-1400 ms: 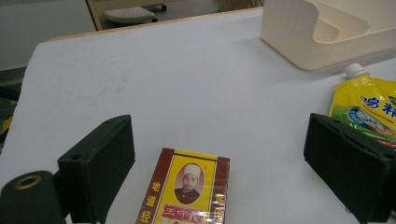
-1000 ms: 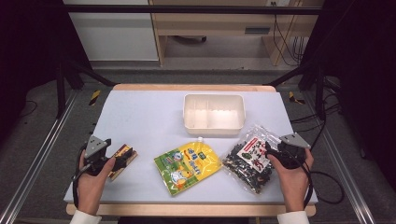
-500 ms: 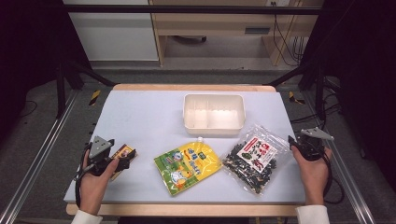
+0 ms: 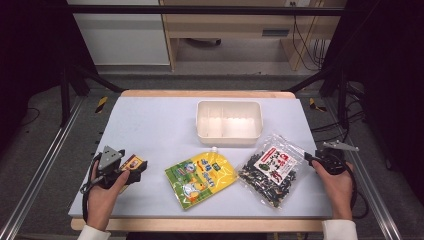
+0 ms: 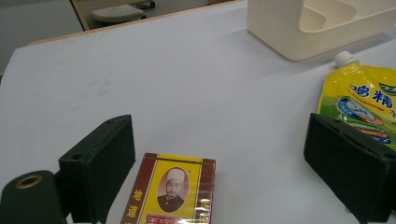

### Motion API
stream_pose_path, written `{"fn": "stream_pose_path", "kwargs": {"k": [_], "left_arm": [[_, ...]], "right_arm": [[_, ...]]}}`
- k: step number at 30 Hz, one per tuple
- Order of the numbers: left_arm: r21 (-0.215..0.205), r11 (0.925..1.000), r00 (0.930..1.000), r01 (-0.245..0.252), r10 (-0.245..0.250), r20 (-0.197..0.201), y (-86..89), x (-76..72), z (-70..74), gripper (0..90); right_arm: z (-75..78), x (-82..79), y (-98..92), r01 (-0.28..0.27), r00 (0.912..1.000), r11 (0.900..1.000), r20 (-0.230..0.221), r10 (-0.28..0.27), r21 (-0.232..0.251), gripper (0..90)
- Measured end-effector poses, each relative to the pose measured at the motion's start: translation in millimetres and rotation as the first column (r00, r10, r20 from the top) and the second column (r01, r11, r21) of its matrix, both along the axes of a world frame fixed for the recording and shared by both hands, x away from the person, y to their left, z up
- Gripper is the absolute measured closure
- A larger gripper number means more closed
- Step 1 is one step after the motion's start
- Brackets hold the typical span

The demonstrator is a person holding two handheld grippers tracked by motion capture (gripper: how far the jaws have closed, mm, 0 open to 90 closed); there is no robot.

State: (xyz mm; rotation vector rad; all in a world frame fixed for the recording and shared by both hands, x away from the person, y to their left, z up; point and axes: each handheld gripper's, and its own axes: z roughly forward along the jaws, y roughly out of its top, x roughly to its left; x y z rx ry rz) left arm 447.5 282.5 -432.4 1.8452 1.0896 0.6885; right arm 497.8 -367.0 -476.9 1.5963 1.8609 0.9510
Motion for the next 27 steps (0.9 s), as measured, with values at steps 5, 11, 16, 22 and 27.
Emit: {"fn": "stream_pose_path", "kwargs": {"k": [5,11,16,22,27], "left_arm": [[0.003,1.0000,1.0000,0.002,-0.002,0.000,0.0,1.0,-0.5,8.6],[0.001,1.0000,1.0000,0.004,-0.004,0.000,-1.1,0.7,-1.0,8.7],[0.002,0.9999,0.9999,0.010,-0.010,-0.003,-1.9,0.8,-1.1,8.7],[0.003,0.9999,0.9999,0.010,-0.010,-0.005,-1.8,0.8,-1.1,8.7],[0.003,1.0000,1.0000,0.007,-0.007,-0.005,-1.6,0.7,-1.0,8.7]], "right_arm": [[-2.9,-1.0,0.9,-0.005,0.9999,1.000,0.009,0.005,-0.005,49.9],[-3.2,-2.6,2.3,-0.026,0.9996,1.000,0.006,0.026,-0.011,58.4],[-2.8,-5.3,3.1,-0.053,0.9986,0.996,-0.009,0.052,-0.074,71.6],[-2.2,-8.6,6.0,-0.089,0.9961,0.989,-0.014,0.088,-0.122,83.2],[0.0,-12.4,4.8,-0.113,0.9935,0.987,-0.024,0.111,-0.113,88.9]]}}
